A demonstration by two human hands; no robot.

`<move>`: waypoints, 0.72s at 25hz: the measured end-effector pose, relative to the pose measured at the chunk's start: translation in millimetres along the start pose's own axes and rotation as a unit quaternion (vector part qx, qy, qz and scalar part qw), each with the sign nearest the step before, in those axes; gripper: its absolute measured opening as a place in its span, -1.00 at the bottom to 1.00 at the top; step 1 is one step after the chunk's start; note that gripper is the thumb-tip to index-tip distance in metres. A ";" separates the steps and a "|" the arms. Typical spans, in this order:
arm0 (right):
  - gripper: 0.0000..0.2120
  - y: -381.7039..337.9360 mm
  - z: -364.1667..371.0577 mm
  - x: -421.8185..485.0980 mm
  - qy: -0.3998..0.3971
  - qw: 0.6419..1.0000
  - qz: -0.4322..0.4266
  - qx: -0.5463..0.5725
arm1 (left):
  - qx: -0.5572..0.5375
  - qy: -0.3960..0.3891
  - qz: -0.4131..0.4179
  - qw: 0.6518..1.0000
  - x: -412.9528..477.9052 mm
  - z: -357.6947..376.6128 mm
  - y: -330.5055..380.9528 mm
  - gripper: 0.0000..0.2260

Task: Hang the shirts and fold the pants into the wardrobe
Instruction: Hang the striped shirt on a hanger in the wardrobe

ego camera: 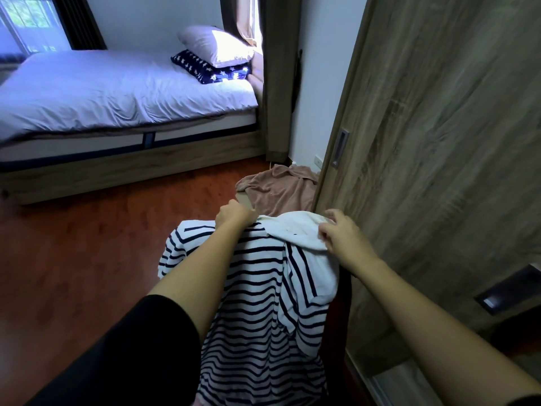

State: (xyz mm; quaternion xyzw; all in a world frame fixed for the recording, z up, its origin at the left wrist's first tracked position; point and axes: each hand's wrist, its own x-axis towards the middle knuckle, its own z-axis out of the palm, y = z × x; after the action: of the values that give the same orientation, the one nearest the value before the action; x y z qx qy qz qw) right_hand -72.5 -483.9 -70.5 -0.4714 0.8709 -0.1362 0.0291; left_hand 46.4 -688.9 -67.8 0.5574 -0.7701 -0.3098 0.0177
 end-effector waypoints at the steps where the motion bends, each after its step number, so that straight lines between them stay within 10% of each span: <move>1: -0.80 -1.0 0.4 2.8 -0.021 0.999 0.025 -0.012 | -0.003 -0.014 -0.004 1.000 0.8 2.1 2.5 -0.45; 5: -0.75 -9.3 -2.6 12.8 -0.028 0.989 0.053 -0.132 | -0.170 0.080 -0.046 0.981 -4.8 5.9 5.9 -0.77; 11: -0.73 0.0 -8.9 21.9 0.125 0.983 0.094 0.095 | -0.568 0.248 0.199 0.760 -104.6 2.7 -44.9 -0.78; 16: -0.71 -4.4 -9.7 18.5 0.123 0.992 0.019 -0.024 | -0.300 0.156 0.045 0.940 -108.5 52.0 -115.5 -0.75; 18: -0.71 -5.5 -8.5 21.1 0.117 0.993 0.023 -0.018 | -0.208 0.260 0.044 0.942 -94.7 39.2 -110.2 -0.63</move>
State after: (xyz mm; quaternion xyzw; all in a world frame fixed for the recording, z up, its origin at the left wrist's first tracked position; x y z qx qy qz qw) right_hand -81.2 -502.4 -59.2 -0.4327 0.8811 -0.1737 -0.0785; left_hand 161.0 -609.3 -124.0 0.5682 -0.6810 -0.3059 0.3462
